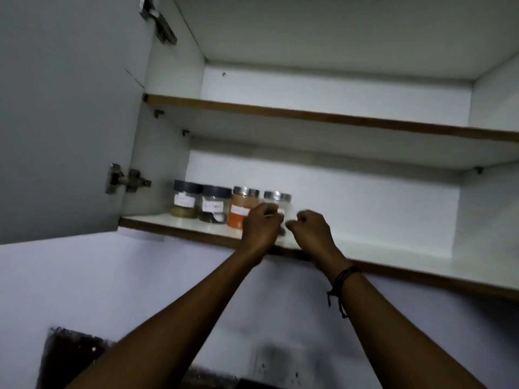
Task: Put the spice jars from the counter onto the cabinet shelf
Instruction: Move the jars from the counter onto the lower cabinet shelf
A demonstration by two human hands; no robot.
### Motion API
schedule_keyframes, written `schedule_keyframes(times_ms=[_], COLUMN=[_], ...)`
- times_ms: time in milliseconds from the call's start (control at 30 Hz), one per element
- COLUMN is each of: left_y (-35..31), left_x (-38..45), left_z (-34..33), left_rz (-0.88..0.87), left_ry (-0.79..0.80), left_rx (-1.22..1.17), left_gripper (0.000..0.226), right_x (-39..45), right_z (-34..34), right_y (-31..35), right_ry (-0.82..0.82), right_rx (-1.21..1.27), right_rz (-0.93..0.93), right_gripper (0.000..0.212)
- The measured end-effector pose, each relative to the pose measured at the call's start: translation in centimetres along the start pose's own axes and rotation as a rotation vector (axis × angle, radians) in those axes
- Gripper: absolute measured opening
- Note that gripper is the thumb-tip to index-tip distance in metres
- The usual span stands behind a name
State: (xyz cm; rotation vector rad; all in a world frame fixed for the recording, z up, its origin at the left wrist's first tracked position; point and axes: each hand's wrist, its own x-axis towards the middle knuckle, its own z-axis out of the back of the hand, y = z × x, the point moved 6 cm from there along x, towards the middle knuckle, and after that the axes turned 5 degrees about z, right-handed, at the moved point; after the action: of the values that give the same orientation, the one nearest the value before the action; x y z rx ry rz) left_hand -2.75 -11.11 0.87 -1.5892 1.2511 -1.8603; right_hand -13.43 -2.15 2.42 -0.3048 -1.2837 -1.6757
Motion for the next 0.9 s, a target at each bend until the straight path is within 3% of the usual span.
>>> schedule_keyframes(times_ms=[33,133,333,467,600,767,900], left_y=[-0.2,0.0,2.3,5.5,11.8,20.8,25.5], left_x=[-1.2,-5.0,-11.1,-16.1,-24.3,-35.6,-41.6], left_z=[-0.1,-1.0,-1.2,-1.3,-1.5,-0.9,-0.9], left_rz=[-0.030,-0.055,0.006,0.087,0.265,0.422,0.525], left_ry=[0.003,0.086,0.167,0.230,0.353,0.462,0.571], left_rx=[-0.007,-0.050,-0.033,0.012,0.030,0.105,0.178], left_gripper=[0.028,0.023,0.023,0.026,0.033,0.020,0.025], right_x=[-1.0,-4.4,-11.2,-16.8,-26.1,-38.6,-44.7], right_z=[0.3,1.6,2.4,1.7,-0.5,-3.8,-5.9], right_y=[0.6,1.0,-1.2,-4.9,-10.4,-17.4,-21.5], right_ry=[0.012,-0.018,0.018,0.061,0.088,0.128,0.198], right_rx=[0.009,0.024,0.066,0.064,0.068,0.093,-0.014], right_rz=[0.037,0.059,0.010,-0.069,-0.215,-0.383,-0.459], right_gripper=[0.010,0.035,0.034,0.044,0.035,0.020,0.026])
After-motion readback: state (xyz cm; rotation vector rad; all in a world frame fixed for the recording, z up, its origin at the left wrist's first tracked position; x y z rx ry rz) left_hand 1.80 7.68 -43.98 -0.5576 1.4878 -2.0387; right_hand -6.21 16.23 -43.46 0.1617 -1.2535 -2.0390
